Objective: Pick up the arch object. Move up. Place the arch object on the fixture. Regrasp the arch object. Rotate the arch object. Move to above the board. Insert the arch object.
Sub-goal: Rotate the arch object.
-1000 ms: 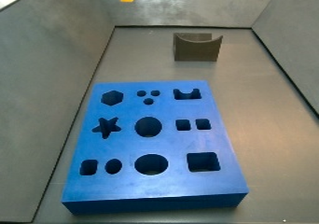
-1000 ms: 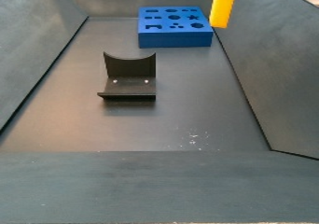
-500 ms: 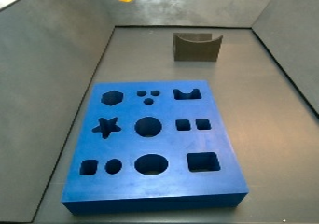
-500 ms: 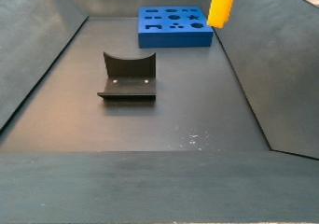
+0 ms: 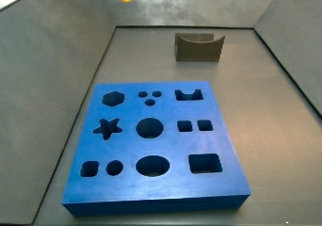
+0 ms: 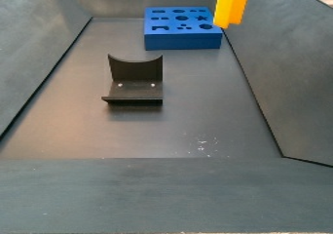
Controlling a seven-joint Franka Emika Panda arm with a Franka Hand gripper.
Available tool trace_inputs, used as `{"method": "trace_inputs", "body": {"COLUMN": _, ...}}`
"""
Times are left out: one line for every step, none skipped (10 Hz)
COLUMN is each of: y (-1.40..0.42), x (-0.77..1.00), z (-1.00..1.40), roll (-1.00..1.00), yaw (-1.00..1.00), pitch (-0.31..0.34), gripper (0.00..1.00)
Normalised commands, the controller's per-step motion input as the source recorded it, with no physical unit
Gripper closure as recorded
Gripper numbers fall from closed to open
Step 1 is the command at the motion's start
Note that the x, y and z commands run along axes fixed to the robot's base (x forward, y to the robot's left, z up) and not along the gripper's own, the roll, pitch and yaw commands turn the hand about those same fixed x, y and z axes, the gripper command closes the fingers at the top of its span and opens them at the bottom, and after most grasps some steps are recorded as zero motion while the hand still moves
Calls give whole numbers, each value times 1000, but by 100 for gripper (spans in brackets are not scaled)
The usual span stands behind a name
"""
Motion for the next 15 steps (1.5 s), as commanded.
{"method": "trace_inputs", "body": {"y": 4, "x": -2, "z": -1, "roll": 0, "yaw": -1000, "pitch": 1, "gripper": 100}}
{"method": "trace_inputs", "body": {"y": 7, "x": -3, "z": -1, "roll": 0, "yaw": -1000, "pitch": 1, "gripper": 100}}
{"method": "trace_inputs", "body": {"y": 9, "x": -3, "z": -2, "roll": 0, "yaw": -1000, "pitch": 1, "gripper": 100}}
{"method": "trace_inputs", "body": {"y": 9, "x": -3, "z": -2, "roll": 0, "yaw": -1000, "pitch": 1, "gripper": 100}}
{"method": "trace_inputs", "body": {"y": 11, "x": -3, "z": -2, "roll": -1, "yaw": -1000, "pitch": 2, "gripper": 100}}
{"method": "trace_inputs", "body": {"y": 11, "x": -3, "z": -2, "roll": -1, "yaw": -1000, "pitch": 2, "gripper": 100}}
{"method": "trace_inputs", "body": {"y": 11, "x": -4, "z": -2, "roll": -1, "yaw": -1000, "pitch": 3, "gripper": 100}}
{"method": "trace_inputs", "body": {"y": 12, "x": -4, "z": -2, "roll": -1, "yaw": -956, "pitch": 3, "gripper": 100}}
{"method": "trace_inputs", "body": {"y": 12, "x": -4, "z": -2, "roll": -1, "yaw": -630, "pitch": 3, "gripper": 100}}
{"method": "trace_inputs", "body": {"y": 12, "x": -4, "z": -2, "roll": -1, "yaw": -486, "pitch": 3, "gripper": 100}}
{"method": "trace_inputs", "body": {"y": 12, "x": -4, "z": -2, "roll": -1, "yaw": -281, "pitch": 3, "gripper": 100}}
{"method": "trace_inputs", "body": {"y": 0, "x": 0, "z": -1000, "roll": 0, "yaw": 0, "pitch": 0, "gripper": 100}}
{"method": "trace_inputs", "body": {"y": 1, "x": 9, "z": -1000, "roll": 0, "yaw": 50, "pitch": -18, "gripper": 100}}
{"method": "trace_inputs", "body": {"y": 3, "x": 13, "z": -1000, "roll": 0, "yaw": 52, "pitch": -20, "gripper": 100}}
{"method": "trace_inputs", "body": {"y": 4, "x": 15, "z": -1000, "roll": -2, "yaw": 44, "pitch": -19, "gripper": 100}}
